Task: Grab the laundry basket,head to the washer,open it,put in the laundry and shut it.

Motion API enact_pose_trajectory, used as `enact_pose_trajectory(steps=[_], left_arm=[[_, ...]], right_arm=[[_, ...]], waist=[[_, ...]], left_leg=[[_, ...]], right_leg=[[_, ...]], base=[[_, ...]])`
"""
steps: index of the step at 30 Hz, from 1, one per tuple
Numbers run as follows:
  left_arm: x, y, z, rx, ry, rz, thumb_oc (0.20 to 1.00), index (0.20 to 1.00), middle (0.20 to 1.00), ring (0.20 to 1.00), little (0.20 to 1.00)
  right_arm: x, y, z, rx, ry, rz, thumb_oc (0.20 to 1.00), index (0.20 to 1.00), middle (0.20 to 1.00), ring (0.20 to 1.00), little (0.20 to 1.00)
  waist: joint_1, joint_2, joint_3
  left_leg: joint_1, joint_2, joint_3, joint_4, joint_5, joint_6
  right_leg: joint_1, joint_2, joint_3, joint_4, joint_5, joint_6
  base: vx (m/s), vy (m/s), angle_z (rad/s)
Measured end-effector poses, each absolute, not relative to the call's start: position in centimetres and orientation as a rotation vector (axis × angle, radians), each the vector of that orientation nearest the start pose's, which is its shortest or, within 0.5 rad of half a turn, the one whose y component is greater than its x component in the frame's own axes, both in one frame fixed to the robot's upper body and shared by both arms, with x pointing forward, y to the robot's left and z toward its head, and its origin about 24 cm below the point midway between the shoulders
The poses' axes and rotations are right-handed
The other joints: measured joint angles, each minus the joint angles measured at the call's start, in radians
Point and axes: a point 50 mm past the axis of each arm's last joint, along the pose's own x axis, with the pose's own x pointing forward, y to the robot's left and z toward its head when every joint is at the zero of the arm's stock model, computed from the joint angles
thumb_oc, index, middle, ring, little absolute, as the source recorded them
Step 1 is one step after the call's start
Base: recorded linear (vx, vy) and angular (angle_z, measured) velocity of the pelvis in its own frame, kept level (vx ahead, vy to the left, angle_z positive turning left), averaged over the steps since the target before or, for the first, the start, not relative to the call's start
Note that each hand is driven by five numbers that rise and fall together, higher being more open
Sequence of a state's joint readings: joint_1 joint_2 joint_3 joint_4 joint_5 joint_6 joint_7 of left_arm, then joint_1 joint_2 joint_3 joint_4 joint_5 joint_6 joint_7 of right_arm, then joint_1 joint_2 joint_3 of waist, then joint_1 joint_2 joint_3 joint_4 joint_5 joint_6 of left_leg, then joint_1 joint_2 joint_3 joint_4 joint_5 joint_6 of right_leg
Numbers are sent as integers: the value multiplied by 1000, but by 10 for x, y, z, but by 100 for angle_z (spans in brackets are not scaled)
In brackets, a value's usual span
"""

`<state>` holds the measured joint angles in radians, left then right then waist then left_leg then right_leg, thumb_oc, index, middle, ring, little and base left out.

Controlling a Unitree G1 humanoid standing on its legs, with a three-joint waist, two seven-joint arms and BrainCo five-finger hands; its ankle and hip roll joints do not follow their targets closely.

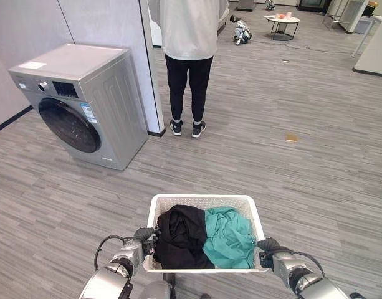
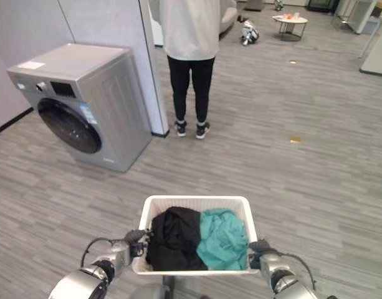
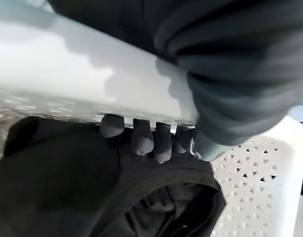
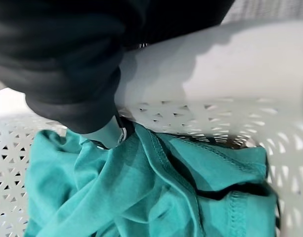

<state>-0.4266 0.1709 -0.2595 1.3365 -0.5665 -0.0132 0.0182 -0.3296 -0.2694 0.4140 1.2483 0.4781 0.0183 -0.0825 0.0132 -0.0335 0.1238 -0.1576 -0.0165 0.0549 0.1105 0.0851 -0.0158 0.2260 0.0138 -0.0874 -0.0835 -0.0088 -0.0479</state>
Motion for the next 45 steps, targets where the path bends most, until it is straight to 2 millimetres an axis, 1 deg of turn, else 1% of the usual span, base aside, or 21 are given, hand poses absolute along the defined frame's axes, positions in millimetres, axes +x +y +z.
enact_pose_trajectory(steps=[1,2,3,4,5,8,11,15,21,22,23,24,25,26,27,30,32,34,37,43,45], left_arm=[[234,187,-113,-124,905,149,200,200,200,200,200],[233,183,-114,-124,909,136,200,200,200,200,200],[233,183,-115,-115,909,135,200,200,200,200,200],[230,183,-116,-112,918,130,200,200,200,200,200],[227,183,-118,-109,926,130,200,200,200,200,200],[227,186,-118,-103,927,134,200,200,200,200,200],[219,189,-122,-104,946,143,200,200,200,200,200],[218,193,-122,-97,947,151,200,200,200,200,200],[213,185,-126,-110,960,135,200,200,200,200,200],[203,180,-132,-106,994,122,200,200,200,200,200],[203,175,-132,-69,1008,38,200,200,200,200,200],[201,168,-134,-49,1038,-5,200,200,200,200,200],[198,160,-137,-38,1069,-36,200,200,200,200,200],[197,159,-137,-40,1079,-45,200,200,200,200,200],[200,158,-136,-29,1079,-56,200,200,200,200,200],[204,159,-134,-11,1085,-64,200,200,200,200,200],[210,161,-131,-4,1073,-62,200,200,200,200,200],[213,166,-128,5,1065,-54,200,200,200,200,200],[214,166,-128,4,1059,-52,200,200,200,200,200],[216,161,-127,12,1005,-70,200,200,200,200,200],[219,158,-125,21,974,-77,200,200,200,200,200]], right_arm=[[209,-217,-122,-158,967,-122,200,200,200,200,200],[207,-222,-121,-165,971,-133,200,200,200,200,200],[205,-220,-123,-154,979,-141,200,200,200,200,200],[203,-221,-125,-141,988,-152,200,200,200,200,200],[199,-221,-126,-141,999,-153,200,200,200,200,200],[197,-218,-128,-127,1002,-154,200,200,200,200,200],[193,-213,-131,-115,1016,-147,200,200,200,200,200],[191,-211,-133,-111,1024,-145,200,200,200,200,200],[188,-219,-133,-126,1031,-162,200,200,200,200,200],[180,-227,-135,-142,1054,-174,200,200,200,200,200],[168,-236,-139,-109,1110,-207,200,200,200,200,200],[158,-242,-142,-96,1163,-235,200,200,200,200,200],[151,-249,-143,-97,1202,-256,200,200,200,200,200],[150,-251,-142,-100,1207,-256,200,200,200,200,200],[150,-253,-142,-102,1210,-251,200,200,200,200,200],[154,-251,-141,-117,1216,-219,200,200,200,200,200],[160,-250,-139,-116,1204,-214,200,200,200,200,200],[169,-246,-136,-112,1191,-202,200,200,200,200,200],[171,-245,-136,-99,1178,-203,200,200,200,200,200],[153,-247,-143,43,1194,-308,200,200,200,200,200],[160,-248,-139,70,1151,-345,200,200,200,200,200]], waist=[[-5,12,-6],[-24,51,-17],[-38,41,-13],[-34,45,-13],[-33,44,-16],[-28,26,-28],[-21,44,-31],[-11,64,-38],[-4,69,-50],[4,98,-74],[31,81,-83],[25,60,-93],[29,60,-100],[25,67,-103],[27,66,-102],[29,66,-103],[30,75,-103],[30,76,-104],[31,87,-113],[40,106,-125],[43,107,-126]], left_leg=[[27,0,15,15,8,11],[74,12,-1,-11,24,18],[126,4,-1,-84,25,44],[164,4,5,-129,46,68],[184,1,7,-149,43,75],[194,-37,9,-180,35,70],[220,-49,11,-194,23,62],[223,-45,11,-195,23,61],[204,-21,13,-183,27,50],[171,23,37,-189,39,19],[172,59,227,-194,18,11],[178,64,284,-194,23,12],[235,81,287,-193,27,5],[262,93,266,-200,9,-22],[261,95,255,-199,5,-27],[268,85,257,-184,-15,-15],[268,88,257,-182,-38,-15],[268,85,257,-181,-41,-16],[263,83,259,-180,-46,-23],[259,88,263,-168,-41,-17],[261,91,262,-167,-42,-17]], right_leg=[[10,3,5,6,-15,11],[4,29,13,39,-40,28],[8,16,15,74,-75,42],[-7,14,21,125,-89,59],[-46,12,22,196,-140,83],[-128,-24,25,232,-145,77],[-136,-42,30,263,-157,95],[-136,-38,30,267,-160,88],[-158,-14,30,280,-159,60],[-211,12,-9,304,-152,16],[-228,-52,-203,307,-152,6],[-226,-74,-226,290,-150,9],[-213,-79,-231,267,-136,29],[-204,-76,-248,263,-126,42],[-201,-80,-254,262,-120,53],[-164,-91,-278,215,-100,82],[-164,-89,-281,208,-101,89],[-171,-96,-280,219,-102,90],[-185,-103,-278,236,-105,89],[-185,-99,-278,234,-104,87],[-178,-94,-279,222,-102,88]], base=[[214,115,-26],[214,115,-2],[154,96,-6],[84,61,-10],[128,100,-13],[133,73,5],[109,51,0],[79,33,-1],[38,9,-3],[27,45,-9],[19,53,29],[21,44,45],[23,22,64],[29,14,37],[18,2,23],[15,1,12],[8,2,6],[24,8,-1],[45,18,-3],[67,23,-3],[61,28,0]])
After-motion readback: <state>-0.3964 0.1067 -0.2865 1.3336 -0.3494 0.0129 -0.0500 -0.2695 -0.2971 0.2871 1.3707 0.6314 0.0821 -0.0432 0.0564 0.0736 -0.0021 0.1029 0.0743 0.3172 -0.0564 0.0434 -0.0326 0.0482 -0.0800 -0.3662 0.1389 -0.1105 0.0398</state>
